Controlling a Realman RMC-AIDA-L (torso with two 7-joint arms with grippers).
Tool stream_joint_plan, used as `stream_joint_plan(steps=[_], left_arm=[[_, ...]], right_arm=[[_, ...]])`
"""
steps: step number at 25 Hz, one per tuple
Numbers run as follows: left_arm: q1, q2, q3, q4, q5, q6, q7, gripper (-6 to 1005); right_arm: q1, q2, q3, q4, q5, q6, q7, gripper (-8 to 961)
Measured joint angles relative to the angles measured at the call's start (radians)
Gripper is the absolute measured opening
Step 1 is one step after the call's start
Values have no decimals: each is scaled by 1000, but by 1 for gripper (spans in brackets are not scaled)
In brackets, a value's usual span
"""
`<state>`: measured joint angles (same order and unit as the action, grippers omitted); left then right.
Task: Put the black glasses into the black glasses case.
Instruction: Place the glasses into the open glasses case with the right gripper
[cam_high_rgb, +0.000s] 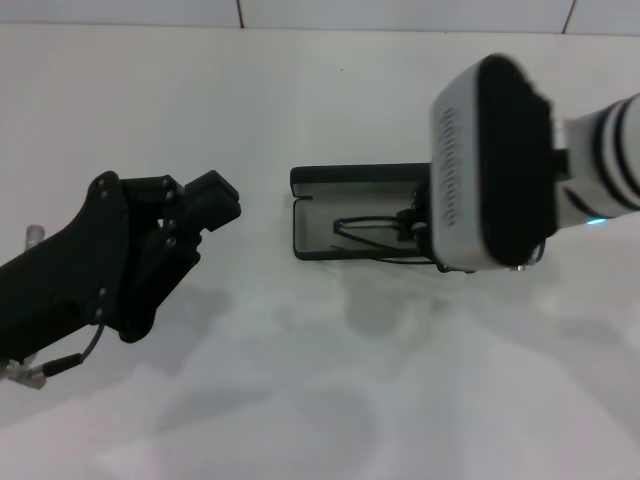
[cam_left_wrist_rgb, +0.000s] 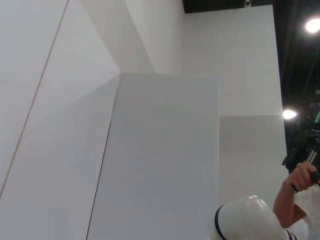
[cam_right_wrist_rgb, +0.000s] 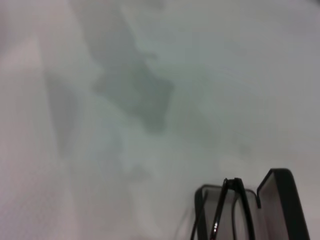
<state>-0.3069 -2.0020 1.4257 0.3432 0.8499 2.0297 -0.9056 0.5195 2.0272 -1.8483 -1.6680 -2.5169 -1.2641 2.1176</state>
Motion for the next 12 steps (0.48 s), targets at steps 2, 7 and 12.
stream_joint_plan(steps=[2, 7, 12], left_arm=[[-1, -1, 0, -2, 0, 0, 1, 48], [-5, -3, -1, -3, -2, 0, 2, 48], [0, -4, -1, -7, -5, 0, 3, 48]], right_arm=[[38, 1, -44, 22, -57, -2, 32, 111], [101, 1, -144, 97, -159, 32, 71, 111], [114, 1, -247, 151, -270, 143, 118, 111]])
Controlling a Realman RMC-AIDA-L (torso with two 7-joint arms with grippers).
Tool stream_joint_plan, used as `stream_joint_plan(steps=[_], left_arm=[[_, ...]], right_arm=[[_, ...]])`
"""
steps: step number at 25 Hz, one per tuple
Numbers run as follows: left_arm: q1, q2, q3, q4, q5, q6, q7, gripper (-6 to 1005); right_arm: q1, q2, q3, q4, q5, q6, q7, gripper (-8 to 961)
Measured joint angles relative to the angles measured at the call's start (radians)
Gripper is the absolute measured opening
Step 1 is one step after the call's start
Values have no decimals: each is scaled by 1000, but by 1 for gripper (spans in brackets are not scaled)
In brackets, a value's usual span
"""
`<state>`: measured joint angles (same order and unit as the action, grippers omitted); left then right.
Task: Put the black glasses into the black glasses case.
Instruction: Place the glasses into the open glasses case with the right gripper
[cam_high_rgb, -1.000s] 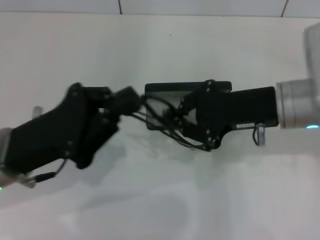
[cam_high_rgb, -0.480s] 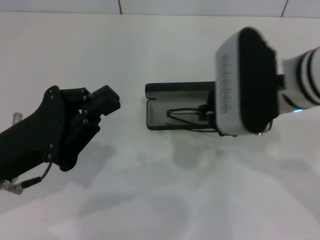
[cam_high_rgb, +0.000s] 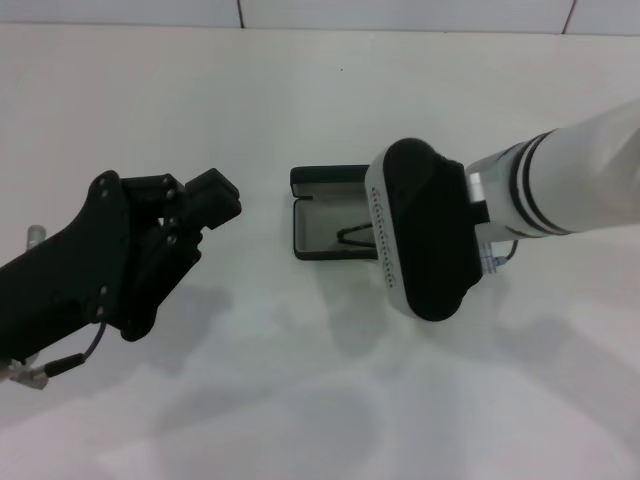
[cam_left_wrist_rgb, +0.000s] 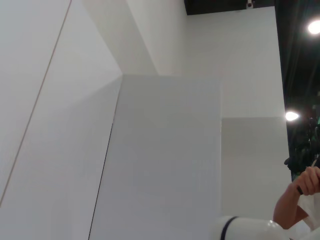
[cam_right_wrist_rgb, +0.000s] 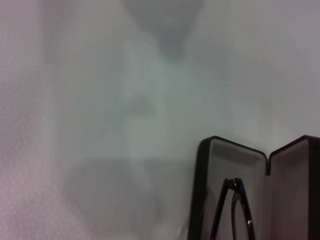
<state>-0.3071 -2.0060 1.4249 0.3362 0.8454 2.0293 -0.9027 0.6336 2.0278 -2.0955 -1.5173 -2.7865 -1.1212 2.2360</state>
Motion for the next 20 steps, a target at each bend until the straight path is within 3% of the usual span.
stream_joint_plan(steps=[8, 20], left_arm=[[0, -1, -2, -2, 0, -2, 5, 48], [-7, -1, -17, -2, 4, -7, 5, 48]], right_arm=[[-22, 0, -29, 23, -18, 123, -2, 111], [-22, 0, -60, 83, -68, 204, -3, 111]])
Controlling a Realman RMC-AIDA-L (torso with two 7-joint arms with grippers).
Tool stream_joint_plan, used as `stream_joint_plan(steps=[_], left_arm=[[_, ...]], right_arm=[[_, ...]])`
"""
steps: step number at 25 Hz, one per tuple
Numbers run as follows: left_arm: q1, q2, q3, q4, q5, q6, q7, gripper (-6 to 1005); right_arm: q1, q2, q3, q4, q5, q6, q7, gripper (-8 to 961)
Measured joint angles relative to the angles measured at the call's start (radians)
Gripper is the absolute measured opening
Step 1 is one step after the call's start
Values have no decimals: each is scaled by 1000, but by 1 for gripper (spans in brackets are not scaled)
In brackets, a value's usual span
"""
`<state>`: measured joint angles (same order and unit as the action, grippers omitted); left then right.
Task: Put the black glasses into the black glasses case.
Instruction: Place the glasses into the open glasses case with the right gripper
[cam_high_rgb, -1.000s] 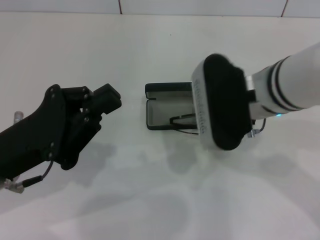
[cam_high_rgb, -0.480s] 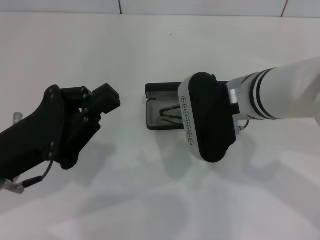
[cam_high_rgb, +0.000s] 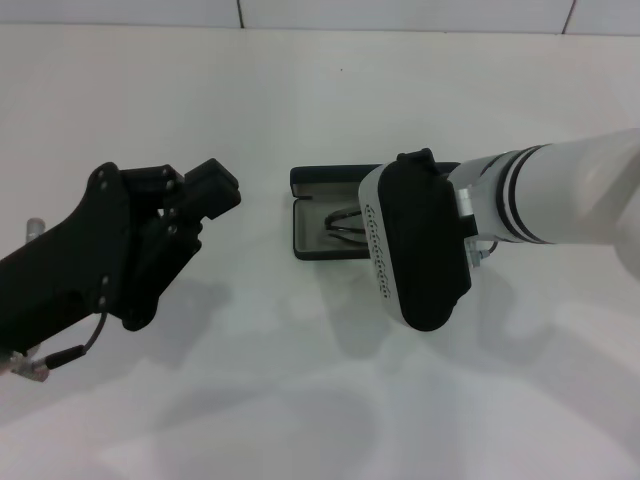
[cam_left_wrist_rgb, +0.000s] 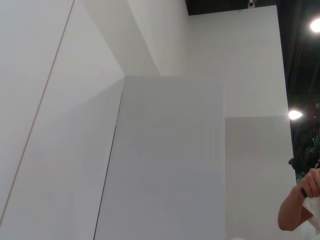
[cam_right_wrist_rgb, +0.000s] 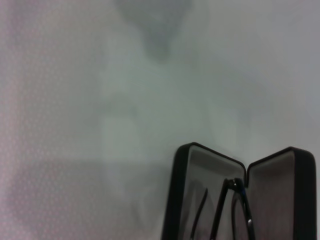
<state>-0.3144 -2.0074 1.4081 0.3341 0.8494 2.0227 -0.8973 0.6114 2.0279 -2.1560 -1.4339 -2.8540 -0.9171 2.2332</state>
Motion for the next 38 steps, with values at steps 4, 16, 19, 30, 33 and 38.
stream_joint_plan(steps=[4, 16, 19, 30, 33, 38], left_arm=[[0, 0, 0, 0, -1, -1, 0, 48], [-3, -1, 0, 0, -1, -3, 0, 49], [-3, -2, 0, -1, 0, -3, 0, 49], [-1, -2, 0, -1, 4, -3, 1, 50], [-1, -2, 0, -1, 5, -3, 1, 50], [-2, -3, 0, -1, 5, -3, 2, 51]], right_arm=[[4, 0, -11, 13, -5, 16, 0, 111], [2, 0, -41, 50, -8, 97, -14, 111], [2, 0, -43, 57, -8, 118, -14, 111], [-9, 0, -53, 72, -30, 150, -7, 119], [-9, 0, -56, 72, -31, 150, -9, 125], [-10, 0, -67, 72, -31, 149, -13, 136]])
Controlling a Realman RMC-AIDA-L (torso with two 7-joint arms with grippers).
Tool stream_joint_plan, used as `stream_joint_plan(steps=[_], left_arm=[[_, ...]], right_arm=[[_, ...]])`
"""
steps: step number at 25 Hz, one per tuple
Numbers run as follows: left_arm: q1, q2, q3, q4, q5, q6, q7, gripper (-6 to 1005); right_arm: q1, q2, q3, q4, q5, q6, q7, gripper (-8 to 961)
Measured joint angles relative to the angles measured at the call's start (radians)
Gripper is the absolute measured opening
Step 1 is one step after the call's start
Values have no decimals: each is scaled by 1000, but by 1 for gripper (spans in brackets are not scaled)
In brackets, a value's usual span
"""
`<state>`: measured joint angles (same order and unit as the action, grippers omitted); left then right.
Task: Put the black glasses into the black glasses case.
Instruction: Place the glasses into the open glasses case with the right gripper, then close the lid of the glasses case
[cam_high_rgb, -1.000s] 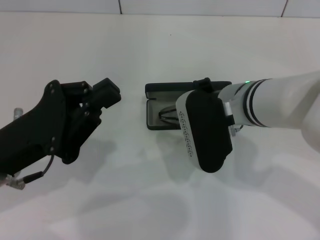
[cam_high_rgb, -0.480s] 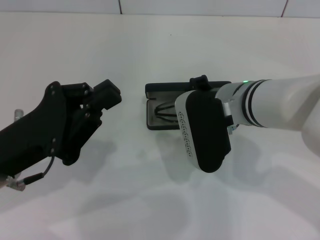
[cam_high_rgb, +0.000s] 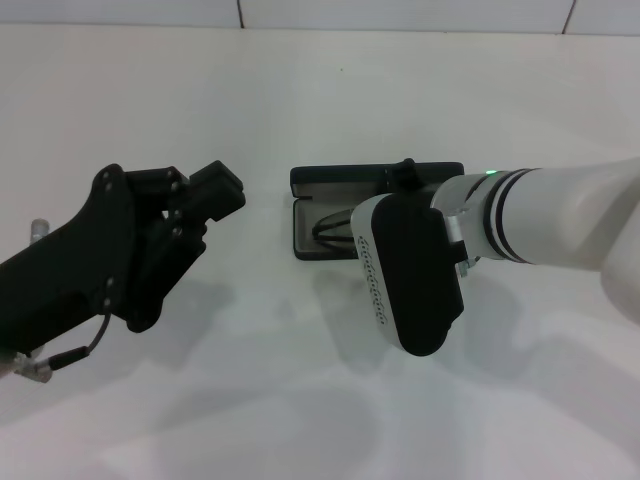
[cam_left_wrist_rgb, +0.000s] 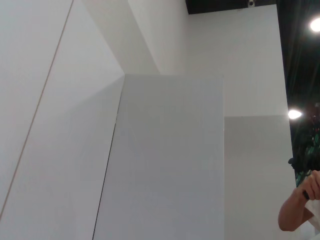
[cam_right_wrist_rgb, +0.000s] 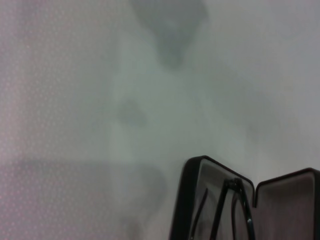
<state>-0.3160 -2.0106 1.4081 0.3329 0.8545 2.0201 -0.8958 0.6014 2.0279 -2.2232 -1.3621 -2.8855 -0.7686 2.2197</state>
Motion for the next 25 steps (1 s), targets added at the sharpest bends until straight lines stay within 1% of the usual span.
stream_joint_plan(steps=[12, 18, 25], left_arm=[[4, -1, 0, 0, 0, 2, 0, 52], [6, 0, 0, 0, 0, 2, 0, 52], [3, 0, 0, 0, 0, 3, 0, 52]], right_arm=[[0, 0, 3, -13, -2, -7, 7, 162], [-19, 0, 1, -46, -3, -15, 4, 376], [-87, 0, 11, -142, 11, -59, 16, 391]])
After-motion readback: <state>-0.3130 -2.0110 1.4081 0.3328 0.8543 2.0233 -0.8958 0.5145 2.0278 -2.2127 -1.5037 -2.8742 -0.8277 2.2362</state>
